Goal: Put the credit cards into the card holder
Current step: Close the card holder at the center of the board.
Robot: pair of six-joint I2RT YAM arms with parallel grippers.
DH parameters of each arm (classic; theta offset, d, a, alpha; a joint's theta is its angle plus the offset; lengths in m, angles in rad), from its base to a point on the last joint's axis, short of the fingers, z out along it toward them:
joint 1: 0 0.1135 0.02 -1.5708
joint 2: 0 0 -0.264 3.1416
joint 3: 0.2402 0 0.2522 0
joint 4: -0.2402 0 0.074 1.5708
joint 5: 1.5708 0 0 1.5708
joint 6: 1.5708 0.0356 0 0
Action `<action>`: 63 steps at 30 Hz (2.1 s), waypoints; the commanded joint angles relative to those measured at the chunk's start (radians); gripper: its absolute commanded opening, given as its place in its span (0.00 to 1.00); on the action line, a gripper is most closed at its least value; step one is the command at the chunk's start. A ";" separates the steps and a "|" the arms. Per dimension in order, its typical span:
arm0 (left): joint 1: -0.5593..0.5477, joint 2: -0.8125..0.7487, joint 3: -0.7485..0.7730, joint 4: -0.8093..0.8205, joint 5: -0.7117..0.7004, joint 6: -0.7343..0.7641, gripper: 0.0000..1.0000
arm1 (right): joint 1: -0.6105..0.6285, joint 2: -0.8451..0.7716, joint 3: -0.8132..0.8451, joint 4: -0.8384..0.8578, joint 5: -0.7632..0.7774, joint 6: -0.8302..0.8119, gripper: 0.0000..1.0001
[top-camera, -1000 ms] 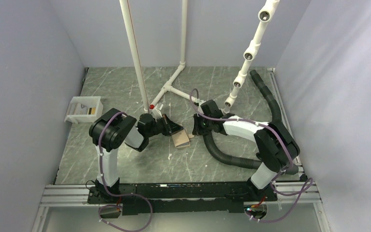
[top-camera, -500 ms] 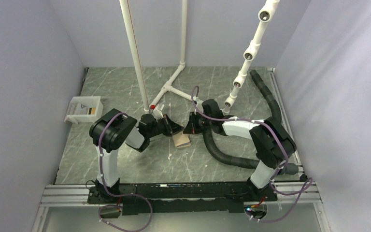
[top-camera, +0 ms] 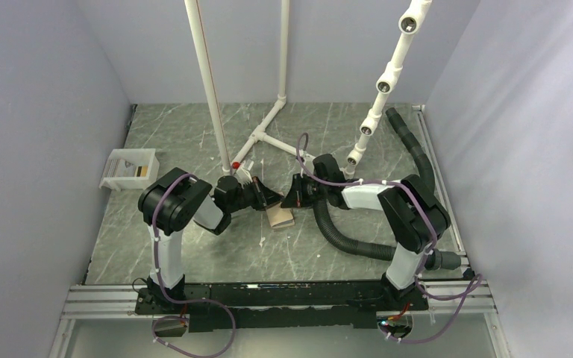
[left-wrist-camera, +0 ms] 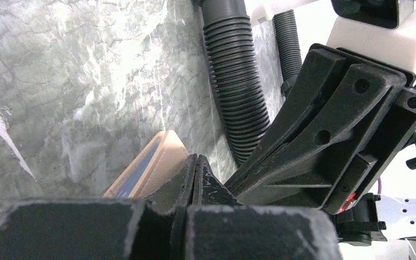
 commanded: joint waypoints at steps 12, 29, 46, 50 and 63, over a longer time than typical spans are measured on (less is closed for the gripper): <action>-0.035 0.069 -0.020 -0.227 0.028 0.043 0.00 | 0.050 0.046 0.138 -0.245 0.094 -0.239 0.00; -0.009 0.076 -0.023 -0.190 0.087 0.008 0.03 | 0.199 0.137 0.234 -0.438 0.349 -0.343 0.00; 0.028 -0.455 0.004 -0.830 0.018 0.045 0.37 | 0.107 0.174 0.112 -0.292 0.192 -0.225 0.00; 0.030 -0.632 -0.027 -1.037 -0.128 0.004 0.48 | 0.099 0.185 0.112 -0.287 0.169 -0.227 0.00; 0.060 -0.510 -0.091 -0.858 -0.183 -0.214 0.51 | 0.063 0.237 0.148 -0.312 0.015 -0.274 0.00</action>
